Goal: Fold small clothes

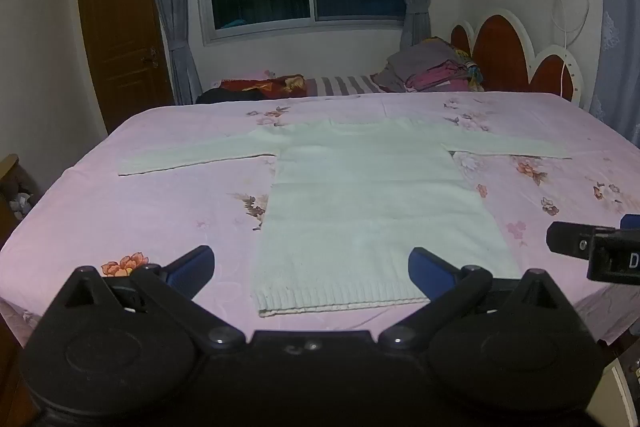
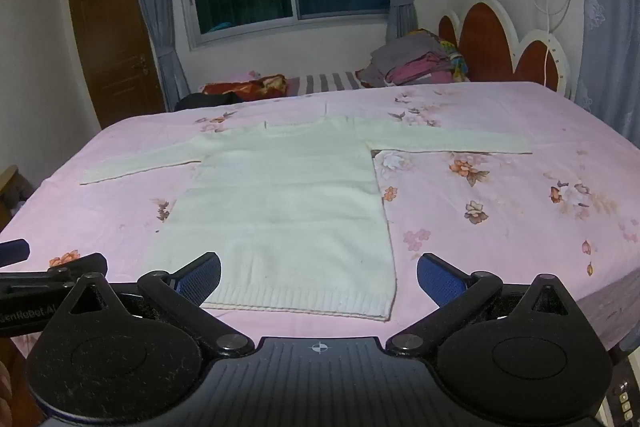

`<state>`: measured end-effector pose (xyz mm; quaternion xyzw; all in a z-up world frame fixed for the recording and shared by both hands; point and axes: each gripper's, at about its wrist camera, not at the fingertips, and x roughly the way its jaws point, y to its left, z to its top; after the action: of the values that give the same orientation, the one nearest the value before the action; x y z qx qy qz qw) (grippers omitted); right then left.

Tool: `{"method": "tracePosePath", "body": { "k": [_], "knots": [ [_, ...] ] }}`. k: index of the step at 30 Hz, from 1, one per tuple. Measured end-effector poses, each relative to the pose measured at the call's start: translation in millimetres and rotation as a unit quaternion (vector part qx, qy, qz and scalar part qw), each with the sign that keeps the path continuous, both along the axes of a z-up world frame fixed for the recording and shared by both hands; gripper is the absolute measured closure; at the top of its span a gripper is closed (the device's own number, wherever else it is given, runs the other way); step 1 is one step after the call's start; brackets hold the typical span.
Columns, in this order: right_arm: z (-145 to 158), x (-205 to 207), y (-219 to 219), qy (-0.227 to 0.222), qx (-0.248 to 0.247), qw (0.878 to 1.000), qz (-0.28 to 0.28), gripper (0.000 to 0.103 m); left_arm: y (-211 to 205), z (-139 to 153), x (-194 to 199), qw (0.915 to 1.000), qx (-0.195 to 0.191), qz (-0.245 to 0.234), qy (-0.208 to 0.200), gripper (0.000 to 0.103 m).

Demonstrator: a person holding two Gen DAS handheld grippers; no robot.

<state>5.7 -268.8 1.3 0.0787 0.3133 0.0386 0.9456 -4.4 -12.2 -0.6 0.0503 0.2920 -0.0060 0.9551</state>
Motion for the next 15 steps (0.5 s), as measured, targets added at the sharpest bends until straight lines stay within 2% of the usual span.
{"method": "tracePosePath", "body": {
  "k": [15],
  "knots": [
    [1.8,2.6,-1.3,0.000,0.001,1.000,0.001,0.000,-0.1,-0.9,2.7,1.0000,-0.004,0.003,0.001,0.000]
  ]
}}
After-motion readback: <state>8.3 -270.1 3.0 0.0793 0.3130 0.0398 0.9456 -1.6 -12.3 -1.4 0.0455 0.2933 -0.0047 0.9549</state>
